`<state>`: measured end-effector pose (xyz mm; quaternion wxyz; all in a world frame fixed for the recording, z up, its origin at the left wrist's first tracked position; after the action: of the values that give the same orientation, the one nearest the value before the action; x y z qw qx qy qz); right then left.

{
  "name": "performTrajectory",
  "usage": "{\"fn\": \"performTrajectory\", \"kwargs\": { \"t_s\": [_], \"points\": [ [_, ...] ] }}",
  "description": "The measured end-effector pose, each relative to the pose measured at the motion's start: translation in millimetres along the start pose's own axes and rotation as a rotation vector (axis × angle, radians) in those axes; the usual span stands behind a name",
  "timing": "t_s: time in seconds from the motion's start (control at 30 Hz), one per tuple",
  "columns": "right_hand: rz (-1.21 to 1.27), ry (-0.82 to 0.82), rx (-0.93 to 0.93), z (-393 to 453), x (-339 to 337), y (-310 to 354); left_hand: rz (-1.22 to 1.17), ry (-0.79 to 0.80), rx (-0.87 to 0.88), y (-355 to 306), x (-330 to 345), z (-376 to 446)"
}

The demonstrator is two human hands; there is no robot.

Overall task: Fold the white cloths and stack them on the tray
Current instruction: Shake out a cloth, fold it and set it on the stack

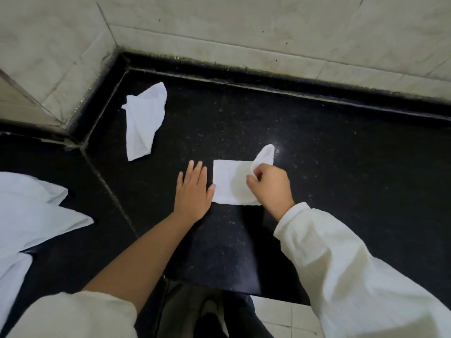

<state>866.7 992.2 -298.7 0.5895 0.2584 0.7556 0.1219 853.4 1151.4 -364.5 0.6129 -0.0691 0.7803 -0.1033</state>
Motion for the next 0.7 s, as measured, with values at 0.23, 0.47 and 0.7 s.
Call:
{"fn": "performTrajectory", "kwargs": {
  "t_s": [0.23,0.47,0.7],
  "points": [
    [-0.343,0.094,-0.064,-1.8,75.6,39.2,-0.143,-0.131,-0.164,62.1,-23.0,-35.3],
    [-0.301,0.175,-0.113,-11.6,70.8,30.7,-0.225,-0.163,-0.089,66.5,-18.9,-43.7],
    [-0.569,0.078,-0.235,-18.0,37.4,-18.5,-0.176,-0.027,0.345,-8.2,-7.3,-28.5]
  ]
}}
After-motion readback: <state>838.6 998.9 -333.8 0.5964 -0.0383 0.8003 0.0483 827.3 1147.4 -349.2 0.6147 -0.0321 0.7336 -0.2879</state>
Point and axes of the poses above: each hand's wrist, its own z-axis towards the middle knuckle, its own x-axis out of the palm, y = z × x, the point moved 4 cm from there along z, towards the middle knuckle, and after that the axes turned 5 degrees about x, right-handed, at the moved point
